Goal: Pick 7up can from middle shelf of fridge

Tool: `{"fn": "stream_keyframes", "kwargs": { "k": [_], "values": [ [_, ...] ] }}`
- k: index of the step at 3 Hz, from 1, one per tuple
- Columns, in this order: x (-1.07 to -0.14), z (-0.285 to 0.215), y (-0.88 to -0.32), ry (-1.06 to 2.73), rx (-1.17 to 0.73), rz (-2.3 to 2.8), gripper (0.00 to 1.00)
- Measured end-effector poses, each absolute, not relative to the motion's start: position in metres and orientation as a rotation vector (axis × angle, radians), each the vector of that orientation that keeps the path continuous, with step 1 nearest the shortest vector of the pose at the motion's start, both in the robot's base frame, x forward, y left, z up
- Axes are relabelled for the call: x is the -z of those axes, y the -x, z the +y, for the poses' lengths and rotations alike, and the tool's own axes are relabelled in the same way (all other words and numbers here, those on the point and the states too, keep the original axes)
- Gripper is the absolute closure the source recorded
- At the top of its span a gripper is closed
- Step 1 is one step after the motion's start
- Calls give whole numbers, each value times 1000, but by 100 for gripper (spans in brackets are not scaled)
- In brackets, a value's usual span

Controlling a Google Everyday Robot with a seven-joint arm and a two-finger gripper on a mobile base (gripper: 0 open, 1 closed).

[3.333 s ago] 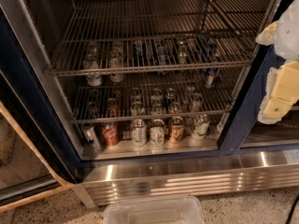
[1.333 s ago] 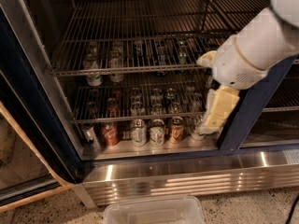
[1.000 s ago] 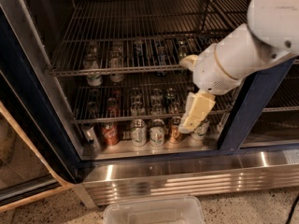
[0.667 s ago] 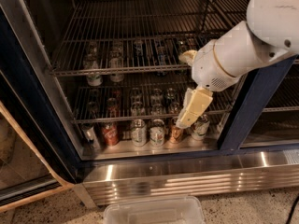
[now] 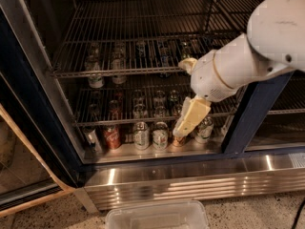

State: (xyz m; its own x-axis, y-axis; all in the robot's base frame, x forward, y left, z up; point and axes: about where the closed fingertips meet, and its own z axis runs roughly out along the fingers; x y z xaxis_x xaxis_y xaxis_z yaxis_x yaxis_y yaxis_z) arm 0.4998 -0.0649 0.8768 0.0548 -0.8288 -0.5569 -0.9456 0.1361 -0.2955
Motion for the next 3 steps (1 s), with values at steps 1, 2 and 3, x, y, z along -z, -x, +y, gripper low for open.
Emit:
{"fn": "stream_keyframes", "kwargs": {
  "k": [1,2,3],
  "values": [
    [-858,-39,-491,1667,-296,1740,0],
    [-847,-6,-492,1680,-353,1670,0],
    [-844,30,-491,1722,-404,1581,0]
  ]
}}
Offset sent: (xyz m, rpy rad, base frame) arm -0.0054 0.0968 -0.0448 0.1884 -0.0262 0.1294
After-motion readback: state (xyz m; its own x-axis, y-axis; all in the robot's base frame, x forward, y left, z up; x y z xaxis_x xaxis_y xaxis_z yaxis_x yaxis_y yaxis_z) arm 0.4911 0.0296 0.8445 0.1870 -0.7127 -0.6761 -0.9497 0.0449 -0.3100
